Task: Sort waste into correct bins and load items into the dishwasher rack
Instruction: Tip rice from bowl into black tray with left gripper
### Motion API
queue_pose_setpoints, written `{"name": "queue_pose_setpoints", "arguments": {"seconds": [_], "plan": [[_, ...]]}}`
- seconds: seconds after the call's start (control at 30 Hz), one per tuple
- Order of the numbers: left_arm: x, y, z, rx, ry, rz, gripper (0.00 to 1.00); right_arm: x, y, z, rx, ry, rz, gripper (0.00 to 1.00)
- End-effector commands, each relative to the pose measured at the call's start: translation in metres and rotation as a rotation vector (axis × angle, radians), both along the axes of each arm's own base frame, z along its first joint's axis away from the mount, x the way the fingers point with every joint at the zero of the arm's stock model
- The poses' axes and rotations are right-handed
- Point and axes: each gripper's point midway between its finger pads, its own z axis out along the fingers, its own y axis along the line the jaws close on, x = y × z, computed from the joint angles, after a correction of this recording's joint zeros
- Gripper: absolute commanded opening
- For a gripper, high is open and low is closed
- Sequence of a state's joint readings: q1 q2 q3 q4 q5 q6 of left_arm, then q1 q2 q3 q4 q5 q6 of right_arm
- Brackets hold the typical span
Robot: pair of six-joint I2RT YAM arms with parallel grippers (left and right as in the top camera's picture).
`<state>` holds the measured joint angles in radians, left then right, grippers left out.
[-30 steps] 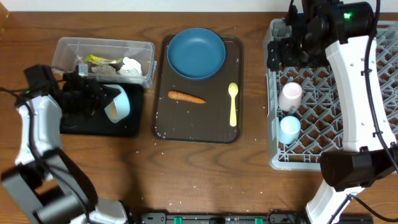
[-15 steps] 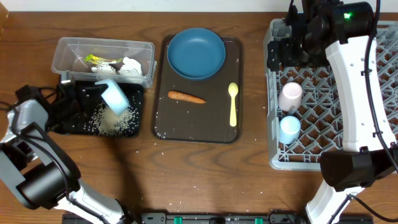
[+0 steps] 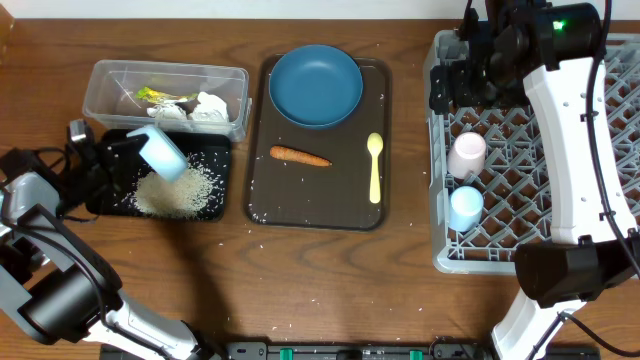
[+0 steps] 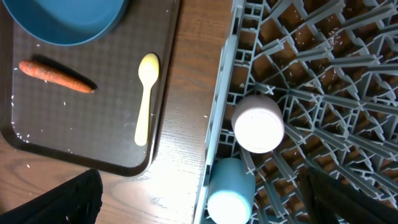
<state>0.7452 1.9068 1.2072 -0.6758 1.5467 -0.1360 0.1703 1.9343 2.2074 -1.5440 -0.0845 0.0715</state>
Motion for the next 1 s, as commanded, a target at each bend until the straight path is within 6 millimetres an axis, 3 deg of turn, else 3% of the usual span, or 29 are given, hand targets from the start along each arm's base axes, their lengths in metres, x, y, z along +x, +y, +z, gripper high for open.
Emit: {"name": "queue_pose_setpoints", "arguments": {"seconds": [0.0,0.33,0.6,0.73,0.97], "plan": [[0.002,0.003,0.012,-0.069,0.035,0.007,0.07,0.001,-0.004,0.006,-0.005,-0.023,-0.007,0.99],[0.007,0.009,0.013,-0.094,0.060,0.015,0.06,0.001,-0.004,0.006,-0.005,-0.024,-0.007,0.99],[0.010,-0.010,0.021,-0.081,0.048,-0.031,0.06,0.001,-0.004,0.006,-0.005,-0.023,-0.007,0.99],[0.011,-0.048,0.032,-0.020,-0.012,-0.125,0.06,0.001,-0.004,0.006,-0.005,-0.023,-0.007,0.99],[-0.002,-0.167,0.028,0.337,0.021,-0.387,0.06,0.000,-0.004,0.006,-0.006,-0.019,-0.007,0.99]]}}
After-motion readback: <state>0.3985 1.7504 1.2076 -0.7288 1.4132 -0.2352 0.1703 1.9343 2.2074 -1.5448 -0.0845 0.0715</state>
